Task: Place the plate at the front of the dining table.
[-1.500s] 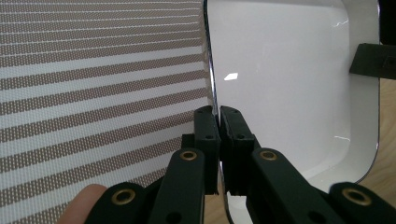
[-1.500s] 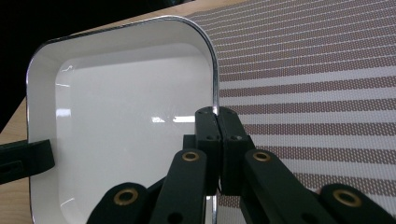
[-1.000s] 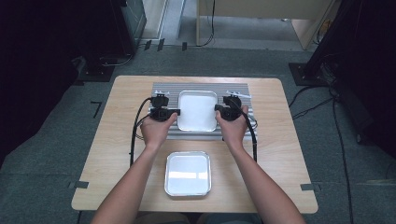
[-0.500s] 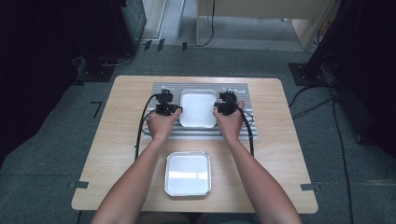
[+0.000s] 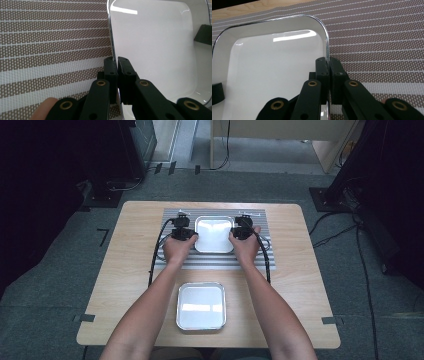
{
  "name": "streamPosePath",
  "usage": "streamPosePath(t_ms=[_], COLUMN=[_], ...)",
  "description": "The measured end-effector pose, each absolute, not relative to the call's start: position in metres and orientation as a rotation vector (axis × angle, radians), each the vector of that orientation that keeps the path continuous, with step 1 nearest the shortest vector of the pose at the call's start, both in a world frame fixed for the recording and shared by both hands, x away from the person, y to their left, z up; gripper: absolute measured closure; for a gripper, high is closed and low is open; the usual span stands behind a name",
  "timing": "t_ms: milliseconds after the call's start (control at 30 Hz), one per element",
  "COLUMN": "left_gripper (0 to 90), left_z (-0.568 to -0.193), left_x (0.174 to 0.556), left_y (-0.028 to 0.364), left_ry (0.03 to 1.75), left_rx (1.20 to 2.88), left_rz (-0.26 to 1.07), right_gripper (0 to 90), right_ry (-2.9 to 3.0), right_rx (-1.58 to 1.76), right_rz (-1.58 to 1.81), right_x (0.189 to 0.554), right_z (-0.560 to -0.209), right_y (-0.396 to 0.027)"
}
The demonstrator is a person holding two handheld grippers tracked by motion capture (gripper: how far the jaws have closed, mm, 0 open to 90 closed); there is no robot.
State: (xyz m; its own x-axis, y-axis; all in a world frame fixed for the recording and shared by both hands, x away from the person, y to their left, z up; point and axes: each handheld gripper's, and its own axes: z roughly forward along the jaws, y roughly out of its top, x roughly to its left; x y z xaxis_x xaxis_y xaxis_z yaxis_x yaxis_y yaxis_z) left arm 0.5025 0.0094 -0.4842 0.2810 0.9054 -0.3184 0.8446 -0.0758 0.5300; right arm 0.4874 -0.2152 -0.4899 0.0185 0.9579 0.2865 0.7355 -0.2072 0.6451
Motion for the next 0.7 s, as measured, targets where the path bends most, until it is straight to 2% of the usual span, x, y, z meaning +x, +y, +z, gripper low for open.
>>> streamPosePath(t_ms=[300, 700], left_gripper=[85.0, 84.4], left_z=[-0.491, -0.495], left_x=[0.510, 0.512], left_y=[0.003, 0.003], left_ry=[1.567, 1.588], left_rx=[1.924, 1.917], left_rz=[0.173, 0.172], right_gripper=[87.7, 87.1], right_ry=[1.740, 1.731], right_rx=[2.007, 2.009], right_rz=[0.980, 0.983], right_x=[0.500, 0.503], right_z=[-0.497, -0.507], right_y=[-0.219, -0.218])
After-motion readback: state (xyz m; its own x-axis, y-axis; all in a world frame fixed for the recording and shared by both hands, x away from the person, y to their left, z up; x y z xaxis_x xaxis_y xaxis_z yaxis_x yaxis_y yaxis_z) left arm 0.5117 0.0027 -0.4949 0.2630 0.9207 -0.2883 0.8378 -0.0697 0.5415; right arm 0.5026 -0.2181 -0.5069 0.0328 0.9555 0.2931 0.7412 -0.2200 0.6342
